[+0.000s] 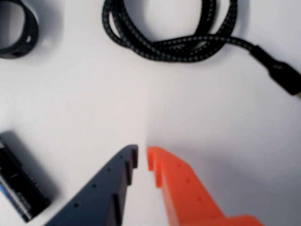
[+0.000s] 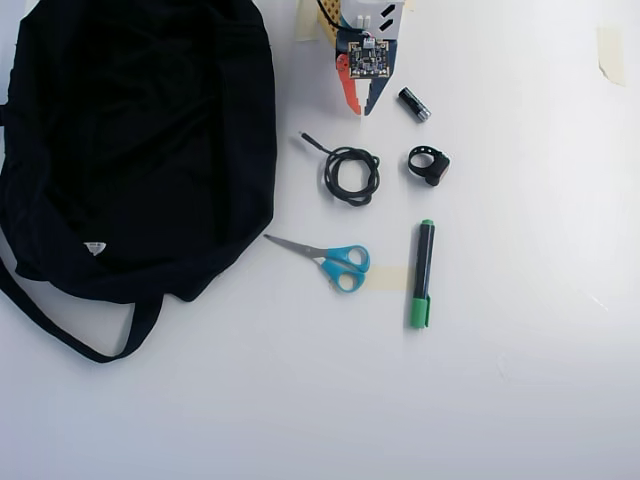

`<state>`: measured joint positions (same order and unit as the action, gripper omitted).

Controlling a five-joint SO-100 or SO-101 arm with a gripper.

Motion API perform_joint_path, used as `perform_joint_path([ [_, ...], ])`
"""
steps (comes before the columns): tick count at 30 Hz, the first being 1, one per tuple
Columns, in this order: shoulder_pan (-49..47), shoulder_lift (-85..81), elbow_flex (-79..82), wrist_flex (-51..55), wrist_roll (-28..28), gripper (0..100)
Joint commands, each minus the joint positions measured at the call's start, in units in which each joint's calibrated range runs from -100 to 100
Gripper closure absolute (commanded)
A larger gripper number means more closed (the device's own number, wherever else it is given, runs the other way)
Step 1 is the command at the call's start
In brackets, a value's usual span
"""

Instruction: Put the cable into the black bag

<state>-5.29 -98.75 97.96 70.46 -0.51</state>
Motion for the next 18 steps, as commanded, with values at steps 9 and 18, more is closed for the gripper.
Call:
perform_joint_path([
  [9,-0.24,-0.58,1.42,2.06,-0.17,98],
  [18,-0.24,4.31,-0.47,-4.48,-0.33,97],
])
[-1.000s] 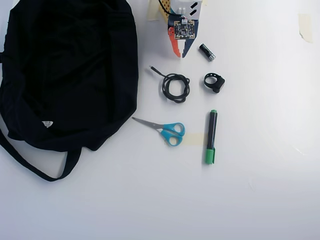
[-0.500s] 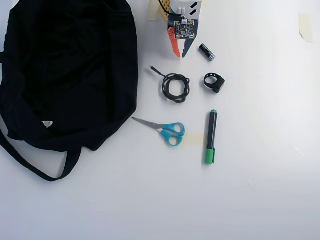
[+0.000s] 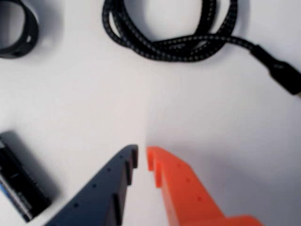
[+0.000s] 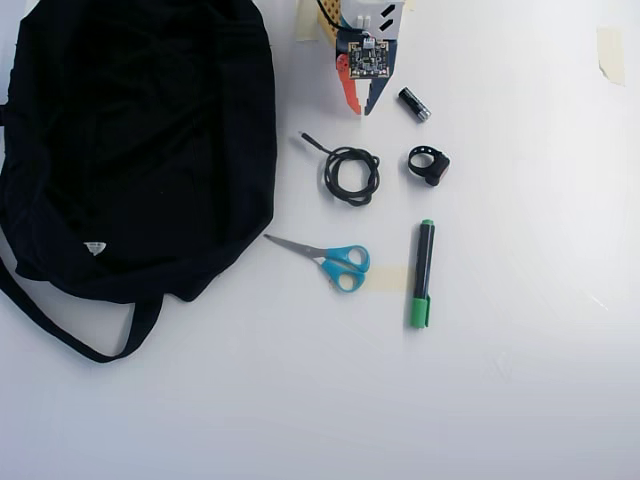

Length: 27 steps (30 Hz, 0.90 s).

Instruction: Put the cable into the black bag

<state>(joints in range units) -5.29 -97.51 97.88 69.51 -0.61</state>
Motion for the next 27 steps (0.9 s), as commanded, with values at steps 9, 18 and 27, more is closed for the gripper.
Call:
perform_joint_path([
  [9,-0.47,18.17,-12.61,-18.18,-0.28,97],
  [18,-4.66,35.85,-31.75,-28.17,-0.28,97],
  [27,-5.18,50.46,-45.41,-40.66,-0.28,97],
])
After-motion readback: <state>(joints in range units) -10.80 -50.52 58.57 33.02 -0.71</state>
